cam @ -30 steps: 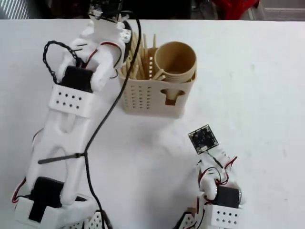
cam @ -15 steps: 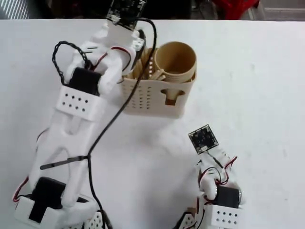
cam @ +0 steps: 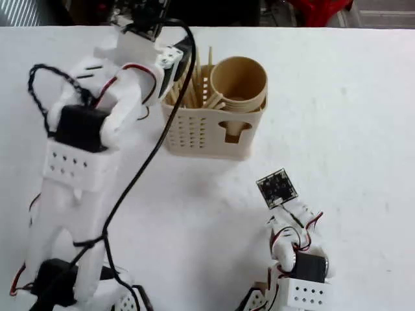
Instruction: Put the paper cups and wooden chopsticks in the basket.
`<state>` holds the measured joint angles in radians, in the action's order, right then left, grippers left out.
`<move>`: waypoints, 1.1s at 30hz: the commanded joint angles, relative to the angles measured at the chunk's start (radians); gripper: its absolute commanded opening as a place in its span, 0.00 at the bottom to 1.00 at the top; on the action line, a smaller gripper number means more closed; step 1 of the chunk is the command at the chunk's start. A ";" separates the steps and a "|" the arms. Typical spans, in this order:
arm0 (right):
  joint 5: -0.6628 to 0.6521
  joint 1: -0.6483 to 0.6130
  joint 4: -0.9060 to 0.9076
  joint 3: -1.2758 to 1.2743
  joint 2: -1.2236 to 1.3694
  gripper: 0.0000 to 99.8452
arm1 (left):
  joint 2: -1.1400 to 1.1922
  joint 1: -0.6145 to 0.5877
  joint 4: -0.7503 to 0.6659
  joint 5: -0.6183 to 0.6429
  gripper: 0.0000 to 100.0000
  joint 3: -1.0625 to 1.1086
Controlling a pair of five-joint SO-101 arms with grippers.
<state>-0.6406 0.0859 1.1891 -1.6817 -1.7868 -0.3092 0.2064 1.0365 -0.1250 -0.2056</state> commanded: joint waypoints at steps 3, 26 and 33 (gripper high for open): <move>-0.005 -0.007 -0.019 -0.009 -0.008 0.02 | -0.088 -0.077 0.161 -0.005 0.19 -0.064; -0.009 0.002 -0.013 -0.009 -0.007 0.02 | -1.326 -0.440 -0.087 -0.012 0.19 1.519; -0.006 -0.001 -0.012 -0.009 -0.007 0.02 | -1.492 -0.483 -0.163 -0.014 0.19 1.809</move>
<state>-0.6406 0.0859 1.1891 -1.6817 -1.7868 -1.8067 -0.2601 0.9306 -0.1312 1.5052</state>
